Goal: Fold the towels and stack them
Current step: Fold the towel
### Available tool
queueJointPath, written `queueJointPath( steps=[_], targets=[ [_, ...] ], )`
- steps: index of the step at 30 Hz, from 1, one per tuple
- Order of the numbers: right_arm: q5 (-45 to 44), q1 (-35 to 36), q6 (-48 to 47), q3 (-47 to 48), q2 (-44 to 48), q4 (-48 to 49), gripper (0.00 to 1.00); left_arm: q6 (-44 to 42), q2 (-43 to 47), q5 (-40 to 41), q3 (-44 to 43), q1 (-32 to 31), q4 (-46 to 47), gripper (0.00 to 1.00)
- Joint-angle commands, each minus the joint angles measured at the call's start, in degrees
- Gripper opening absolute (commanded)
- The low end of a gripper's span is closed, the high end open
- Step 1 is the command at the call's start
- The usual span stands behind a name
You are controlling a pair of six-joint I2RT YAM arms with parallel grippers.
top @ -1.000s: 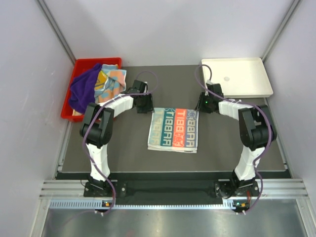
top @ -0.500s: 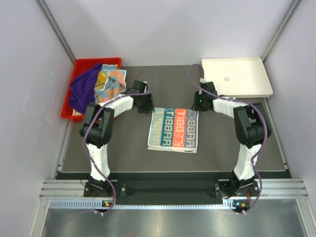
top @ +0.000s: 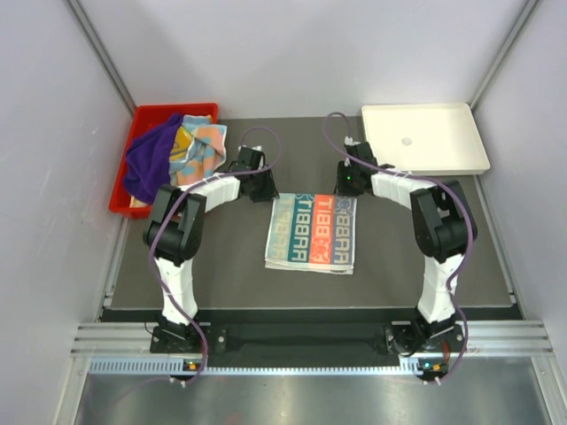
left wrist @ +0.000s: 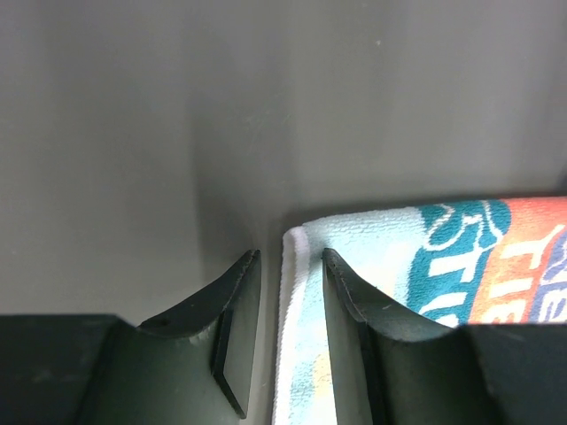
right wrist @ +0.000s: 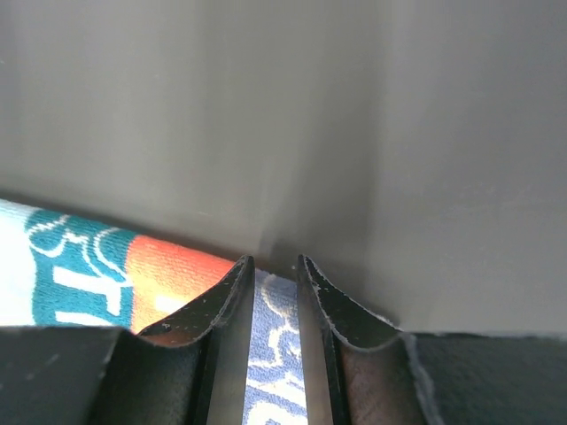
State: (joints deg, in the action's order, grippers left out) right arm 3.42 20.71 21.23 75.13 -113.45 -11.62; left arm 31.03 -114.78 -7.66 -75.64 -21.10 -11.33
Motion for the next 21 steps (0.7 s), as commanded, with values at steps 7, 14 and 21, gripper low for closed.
queueJointPath(
  steps=[7,14,21],
  targets=[
    [-9.9,-0.1,-2.2,1.3,7.5,-2.4,0.31,0.4,0.7,-0.8,1.5,-0.4,3.1,0.39],
    [-12.5,-0.9,-2.7,-1.9,12.6,-3.4,0.35,-0.4,0.1,-0.9,0.9,-0.4,2.5,0.33],
    [-11.8,-1.1,-2.5,-6.4,14.4,-2.8,0.37,-0.2,-0.4,-1.0,0.8,-0.4,2.5,0.25]
  ],
)
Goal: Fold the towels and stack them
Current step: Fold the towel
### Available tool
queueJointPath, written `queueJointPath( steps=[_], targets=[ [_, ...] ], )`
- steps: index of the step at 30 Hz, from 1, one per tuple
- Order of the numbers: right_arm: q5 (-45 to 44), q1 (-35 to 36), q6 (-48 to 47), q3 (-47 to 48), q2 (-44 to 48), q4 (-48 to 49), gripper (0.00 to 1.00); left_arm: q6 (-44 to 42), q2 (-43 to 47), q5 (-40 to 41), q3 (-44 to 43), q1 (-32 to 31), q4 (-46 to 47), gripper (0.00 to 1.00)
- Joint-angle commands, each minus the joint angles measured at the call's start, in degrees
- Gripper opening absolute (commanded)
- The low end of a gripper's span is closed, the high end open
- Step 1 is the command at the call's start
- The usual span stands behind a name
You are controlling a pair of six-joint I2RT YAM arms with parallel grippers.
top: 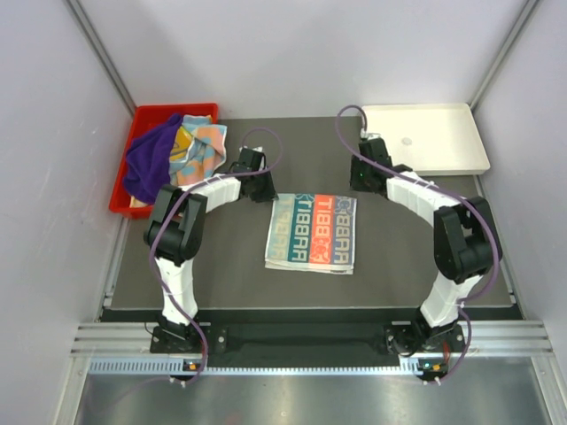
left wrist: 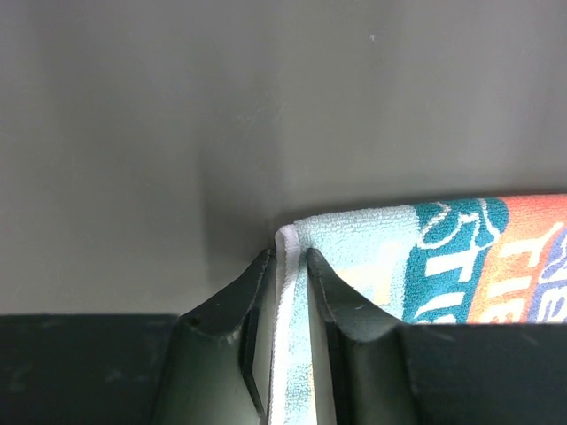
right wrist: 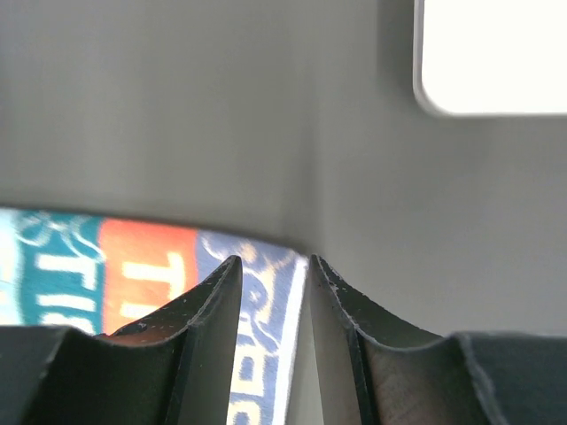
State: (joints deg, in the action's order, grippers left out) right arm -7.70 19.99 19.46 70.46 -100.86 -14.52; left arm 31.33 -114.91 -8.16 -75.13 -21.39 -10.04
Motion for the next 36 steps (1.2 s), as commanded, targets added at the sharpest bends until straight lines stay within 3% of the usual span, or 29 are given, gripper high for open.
queueJointPath(
  steps=[1,10,28,36],
  targets=[
    [-0.6,-0.2,-0.7,-2.3,1.8,0.2,0.37,-0.4,-0.3,-0.4,0.3,-0.1,1.4,0.24],
    [2.7,-0.2,-0.7,-4.1,-0.2,2.0,0.37,2.9,1.4,3.1,3.4,-0.1,3.9,0.15],
    [3.0,-0.3,-1.4,-0.1,-7.5,1.3,0.36,4.0,3.6,5.4,5.3,-0.1,4.9,0.15],
    [7.4,-0.2,-2.1,2.0,-11.2,3.7,0.28,4.8,5.8,7.7,6.3,-0.1,4.9,0.15]
  ],
)
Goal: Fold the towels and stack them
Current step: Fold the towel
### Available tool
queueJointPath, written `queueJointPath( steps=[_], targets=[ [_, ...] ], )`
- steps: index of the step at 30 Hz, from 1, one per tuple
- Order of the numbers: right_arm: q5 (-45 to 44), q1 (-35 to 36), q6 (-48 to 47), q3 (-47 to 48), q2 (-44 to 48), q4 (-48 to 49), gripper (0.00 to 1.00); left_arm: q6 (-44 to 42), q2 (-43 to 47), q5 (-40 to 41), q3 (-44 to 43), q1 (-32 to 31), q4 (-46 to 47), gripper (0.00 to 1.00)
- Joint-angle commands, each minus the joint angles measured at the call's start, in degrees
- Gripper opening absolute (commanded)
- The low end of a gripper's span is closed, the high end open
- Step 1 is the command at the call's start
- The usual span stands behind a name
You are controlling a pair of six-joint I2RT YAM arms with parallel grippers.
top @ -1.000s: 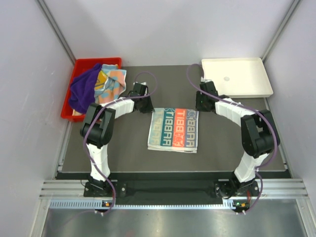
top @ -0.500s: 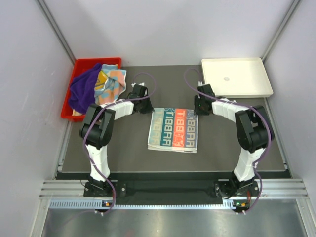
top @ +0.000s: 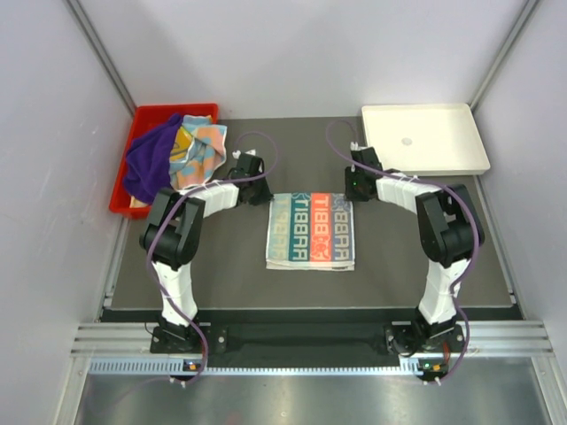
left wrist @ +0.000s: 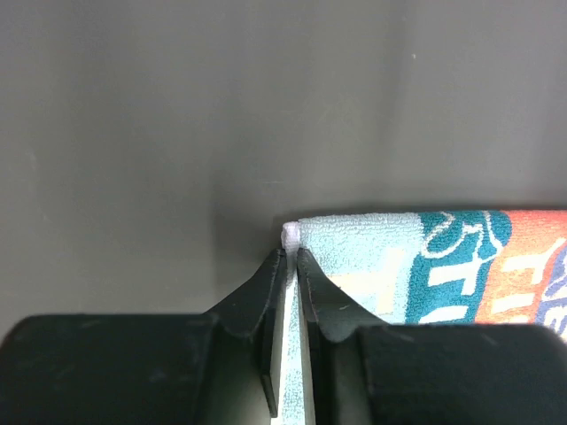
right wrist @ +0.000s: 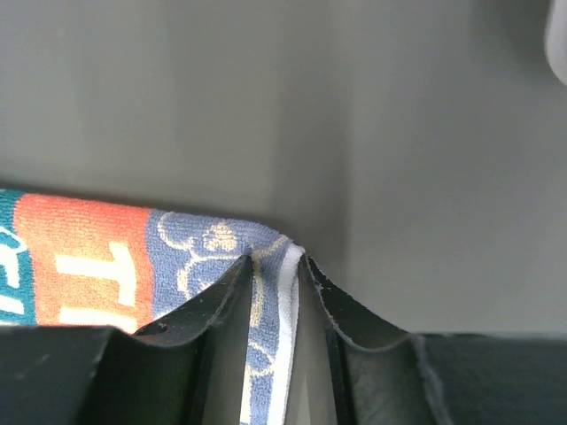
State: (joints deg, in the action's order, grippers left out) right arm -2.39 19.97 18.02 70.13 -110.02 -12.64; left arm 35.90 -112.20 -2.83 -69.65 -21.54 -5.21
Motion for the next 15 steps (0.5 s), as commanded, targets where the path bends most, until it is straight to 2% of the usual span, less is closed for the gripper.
queueJointPath(
  steps=[1,3,4,7,15],
  targets=[
    [2.1,-0.3,-0.6,2.6,-2.2,1.8,0.27,-0.1,3.0,2.0,0.7,0.1,-0.1,0.16],
    [3.7,-0.2,-0.4,2.5,-2.2,2.0,0.27,-0.6,2.8,2.0,-0.2,0.0,-1.1,0.21],
    [3.7,-0.3,-0.5,2.4,-2.2,2.0,0.27,-1.0,2.9,1.5,-0.3,0.1,-0.9,0.30],
    [3.3,-0.3,-1.0,2.6,-2.4,1.9,0.27,-2.0,2.8,0.2,-0.7,0.1,-0.9,0.39],
    [3.8,-0.6,-1.2,3.3,-2.4,1.9,0.27,-3.5,0.9,0.5,-3.6,0.6,-4.4,0.40]
  ],
)
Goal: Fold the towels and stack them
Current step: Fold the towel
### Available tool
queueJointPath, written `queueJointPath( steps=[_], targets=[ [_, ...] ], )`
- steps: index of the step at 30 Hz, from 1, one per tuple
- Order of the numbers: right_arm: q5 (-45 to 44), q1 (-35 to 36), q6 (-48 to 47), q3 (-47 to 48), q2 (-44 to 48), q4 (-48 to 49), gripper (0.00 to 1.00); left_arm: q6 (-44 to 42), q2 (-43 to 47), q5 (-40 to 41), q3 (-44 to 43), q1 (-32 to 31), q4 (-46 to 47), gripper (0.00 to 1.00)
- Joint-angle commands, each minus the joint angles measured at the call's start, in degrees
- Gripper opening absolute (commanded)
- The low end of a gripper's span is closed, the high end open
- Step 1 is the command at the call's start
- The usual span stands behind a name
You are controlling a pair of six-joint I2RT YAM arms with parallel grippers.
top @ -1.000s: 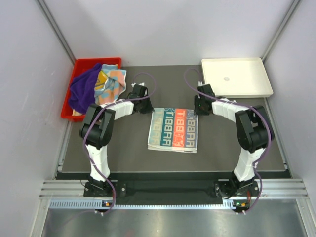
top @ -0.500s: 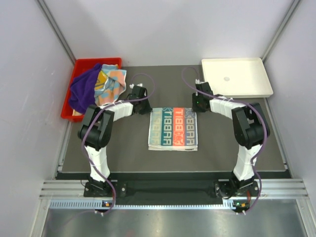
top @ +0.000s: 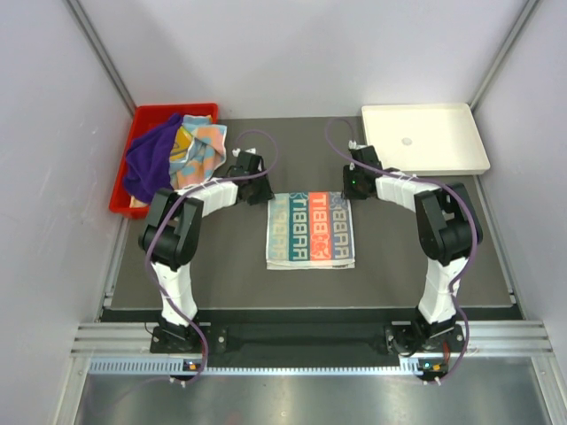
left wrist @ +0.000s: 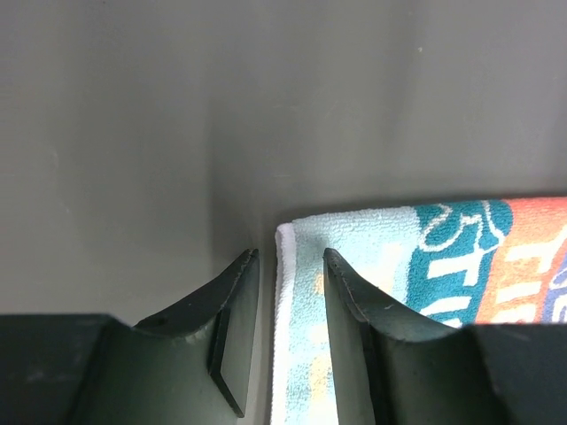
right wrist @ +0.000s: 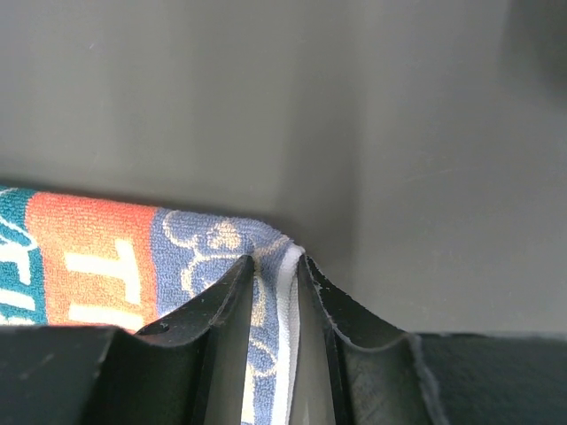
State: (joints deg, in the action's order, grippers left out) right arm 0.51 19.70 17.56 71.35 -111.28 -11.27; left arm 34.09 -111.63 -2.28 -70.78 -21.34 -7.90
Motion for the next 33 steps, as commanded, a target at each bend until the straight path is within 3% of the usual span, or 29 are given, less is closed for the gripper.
queueJointPath(
  steps=[1,14,33],
  targets=[
    [1.0,-0.3,-0.9,2.1,-1.2,0.5,0.27,-2.1,0.0,0.0,-3.0,0.5,-3.2,0.40],
    [4.2,-1.4,-0.6,1.4,-1.1,2.4,0.28,-3.5,-4.4,-5.1,-5.4,0.4,-3.7,0.37],
    [3.6,-2.6,-0.2,0.4,-0.2,3.4,0.33,-4.6,-4.0,-0.2,-6.9,0.4,-7.0,0.15]
  ],
)
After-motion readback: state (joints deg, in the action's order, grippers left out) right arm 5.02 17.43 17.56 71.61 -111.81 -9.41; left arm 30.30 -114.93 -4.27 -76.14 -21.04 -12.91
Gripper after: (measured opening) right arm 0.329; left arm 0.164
